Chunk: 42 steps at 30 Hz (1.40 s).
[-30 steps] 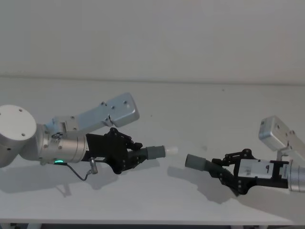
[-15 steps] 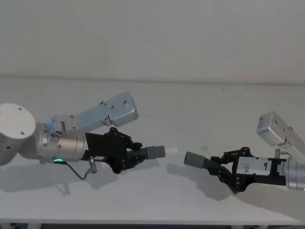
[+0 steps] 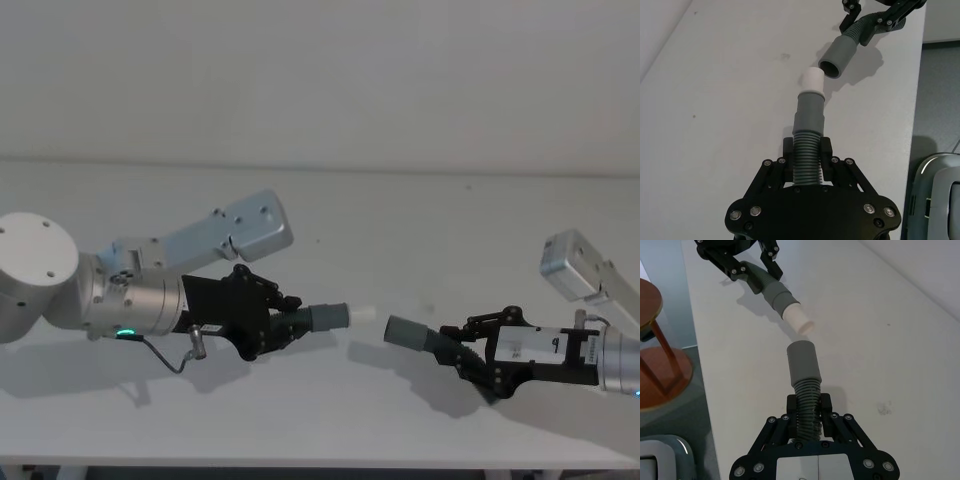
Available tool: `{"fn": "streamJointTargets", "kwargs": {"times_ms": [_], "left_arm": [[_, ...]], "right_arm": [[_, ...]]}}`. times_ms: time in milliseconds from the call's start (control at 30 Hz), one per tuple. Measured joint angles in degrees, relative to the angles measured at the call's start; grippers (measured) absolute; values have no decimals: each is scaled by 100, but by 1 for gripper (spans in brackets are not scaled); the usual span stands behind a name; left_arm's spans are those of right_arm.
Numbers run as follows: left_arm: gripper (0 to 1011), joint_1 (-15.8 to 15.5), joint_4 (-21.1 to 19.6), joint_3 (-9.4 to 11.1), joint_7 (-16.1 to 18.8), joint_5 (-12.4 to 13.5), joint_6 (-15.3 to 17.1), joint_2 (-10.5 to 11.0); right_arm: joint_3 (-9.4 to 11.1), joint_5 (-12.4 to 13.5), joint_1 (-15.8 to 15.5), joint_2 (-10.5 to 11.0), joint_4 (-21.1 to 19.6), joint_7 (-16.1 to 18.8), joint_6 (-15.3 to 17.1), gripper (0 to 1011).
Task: Use both hands to pick up one end of the pipe from the table, align the ends, and insert them.
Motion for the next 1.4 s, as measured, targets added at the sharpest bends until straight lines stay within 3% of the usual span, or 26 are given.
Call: {"fn": "streamJointTargets", "kwargs": {"times_ms": [1400], "left_arm": [[301, -280, 126, 298, -146, -175, -52, -2]], "right_arm": [[-167, 220, 96, 69, 13, 26, -200, 273]]}}
